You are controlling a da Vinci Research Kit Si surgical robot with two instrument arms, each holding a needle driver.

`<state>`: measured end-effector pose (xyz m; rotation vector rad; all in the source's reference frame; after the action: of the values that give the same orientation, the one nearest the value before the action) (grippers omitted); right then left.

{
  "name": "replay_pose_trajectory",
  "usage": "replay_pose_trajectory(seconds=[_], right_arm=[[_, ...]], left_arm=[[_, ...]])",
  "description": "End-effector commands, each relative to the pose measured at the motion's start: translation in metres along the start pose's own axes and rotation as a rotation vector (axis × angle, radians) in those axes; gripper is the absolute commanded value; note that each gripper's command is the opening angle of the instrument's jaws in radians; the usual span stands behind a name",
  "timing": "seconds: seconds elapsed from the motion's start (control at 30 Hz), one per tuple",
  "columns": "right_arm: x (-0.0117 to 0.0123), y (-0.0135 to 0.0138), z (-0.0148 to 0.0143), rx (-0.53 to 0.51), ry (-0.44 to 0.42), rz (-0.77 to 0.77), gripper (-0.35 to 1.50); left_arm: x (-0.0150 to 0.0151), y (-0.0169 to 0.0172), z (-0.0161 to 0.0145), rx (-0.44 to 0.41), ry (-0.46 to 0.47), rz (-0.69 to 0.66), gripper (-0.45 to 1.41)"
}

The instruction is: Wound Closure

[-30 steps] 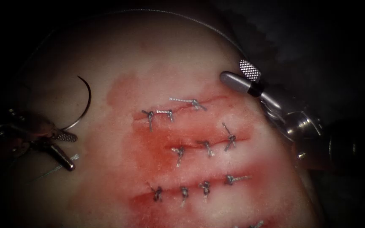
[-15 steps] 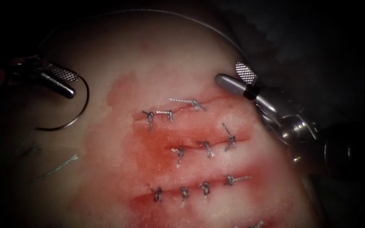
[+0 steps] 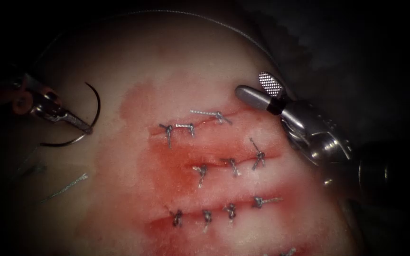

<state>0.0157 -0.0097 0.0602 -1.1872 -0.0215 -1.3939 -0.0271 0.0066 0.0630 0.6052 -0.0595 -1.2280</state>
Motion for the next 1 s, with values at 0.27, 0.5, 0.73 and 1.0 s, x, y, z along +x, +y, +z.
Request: replay_pose_trajectory(seconds=[0.27,0.5,0.73,1.0], right_arm=[[0.0004,0.0007,0.0009,-0.004,-0.003,0.002,1.33],[0.0005,0.001,0.0009,-0.008,-0.001,0.002,1.33],[0.0005,0.0013,0.0008,-0.01,0.001,0.003,1.33],[0.0004,0.0014,0.0008,-0.009,0.001,0.003,1.33]], left_arm=[[-0.0025,-0.0012,0.0014,0.0,-0.02,0.031,-0.18],[-0.0021,-0.0006,0.0047,-0.01,-0.007,0.078,-0.34],[-0.0036,-0.0011,0.0016,-0.001,-0.045,0.253,-0.45],[-0.004,-0.0016,-0.0018,-0.07,-0.096,0.33,-0.45]])
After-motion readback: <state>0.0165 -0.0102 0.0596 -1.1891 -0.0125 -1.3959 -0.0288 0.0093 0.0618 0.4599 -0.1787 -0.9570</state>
